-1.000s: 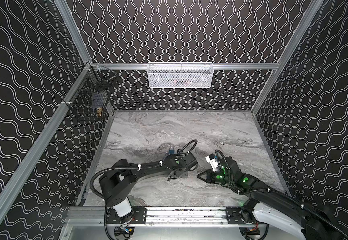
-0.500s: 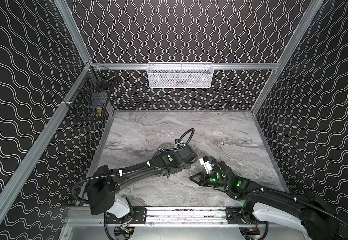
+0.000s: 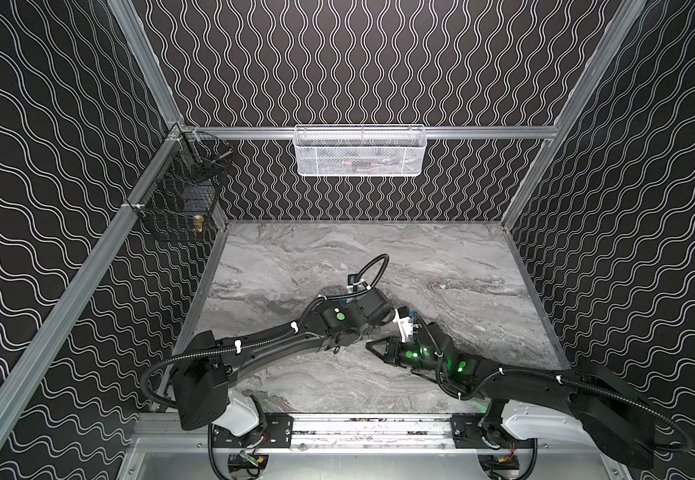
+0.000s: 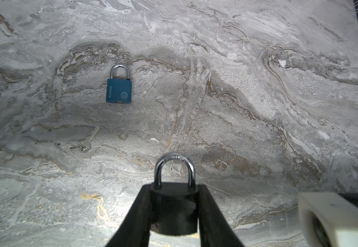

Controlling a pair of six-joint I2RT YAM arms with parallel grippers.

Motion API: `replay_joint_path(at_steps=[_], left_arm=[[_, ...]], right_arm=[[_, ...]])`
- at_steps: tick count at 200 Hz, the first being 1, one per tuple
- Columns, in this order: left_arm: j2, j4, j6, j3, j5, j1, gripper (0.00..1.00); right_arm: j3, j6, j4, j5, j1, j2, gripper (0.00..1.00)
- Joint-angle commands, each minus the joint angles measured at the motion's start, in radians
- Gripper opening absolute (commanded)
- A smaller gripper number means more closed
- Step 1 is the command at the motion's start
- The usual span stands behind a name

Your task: Unlock with the key

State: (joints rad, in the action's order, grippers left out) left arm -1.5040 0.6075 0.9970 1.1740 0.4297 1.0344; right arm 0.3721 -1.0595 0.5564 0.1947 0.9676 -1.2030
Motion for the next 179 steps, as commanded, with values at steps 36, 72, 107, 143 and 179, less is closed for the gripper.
replay_joint_path(at_steps=[36,72,107,143,179], left_arm=[[0.034,0.009,-0.002,-0.001,0.036,0.0,0.18],[0.042,0.01,-0.009,-0.008,0.03,0.0,0.16],[0.045,0.006,-0.012,-0.019,0.019,0.0,0.16],[0.043,0.005,-0.02,-0.02,0.012,0.0,0.16],[0.048,-0.015,-0.015,-0.032,0.002,-0.001,0.16]], right_arm=[[0.033,-0.029,0.124,-0.007,0.0,-0.06,0.0],[0.041,-0.033,0.142,-0.01,0.0,-0.084,0.0],[0.04,-0.038,0.165,-0.026,0.0,-0.093,0.0],[0.052,-0.041,0.166,-0.025,0.0,-0.112,0.0],[0.05,-0.057,0.203,-0.013,0.0,-0.142,0.0]])
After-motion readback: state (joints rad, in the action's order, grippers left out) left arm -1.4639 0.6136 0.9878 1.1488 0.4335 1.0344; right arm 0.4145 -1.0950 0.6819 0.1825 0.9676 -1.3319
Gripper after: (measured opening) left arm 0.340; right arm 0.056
